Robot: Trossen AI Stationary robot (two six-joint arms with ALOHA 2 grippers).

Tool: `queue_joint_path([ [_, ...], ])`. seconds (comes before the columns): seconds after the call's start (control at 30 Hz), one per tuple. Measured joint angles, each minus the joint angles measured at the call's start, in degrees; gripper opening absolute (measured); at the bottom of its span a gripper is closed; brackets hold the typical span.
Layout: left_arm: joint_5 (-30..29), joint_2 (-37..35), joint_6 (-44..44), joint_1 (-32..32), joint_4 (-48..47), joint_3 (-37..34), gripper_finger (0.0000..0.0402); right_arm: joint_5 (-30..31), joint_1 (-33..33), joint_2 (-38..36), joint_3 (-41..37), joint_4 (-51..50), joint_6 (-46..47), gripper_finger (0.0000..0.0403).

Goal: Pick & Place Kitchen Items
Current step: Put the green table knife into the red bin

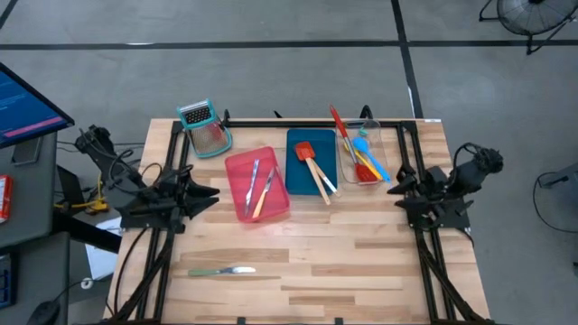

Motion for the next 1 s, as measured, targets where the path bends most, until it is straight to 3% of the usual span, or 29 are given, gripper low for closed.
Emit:
queue_joint_path([
  [0.17, 0.1, 0.8, -1.9, 0.0, -0.1, -2.3, 0.0126, -1.2, 0.0, 0.5, -3.0, -5.3, 3.9, 0.0167],
  [0.5, 1.6, 5.3, -8.8, 0.0, 0.0, -9.0, 0.0126, 0.9, -0.1, 0.0, -14.1, -3.1, 10.8, 0.0143],
  [0.83, 9.0, 12.1, -13.0, 2.2, 0.1, -10.6, 0.0163, 1.8, -0.1, 0.5, -14.4, -2.3, 5.4, 0.0119],
  [1.0, 13.1, 15.8, -10.8, 2.4, 0.0, -10.6, 0.0190, 0.3, 0.0, 0.5, -14.4, -2.4, 12.3, 0.0122],
])
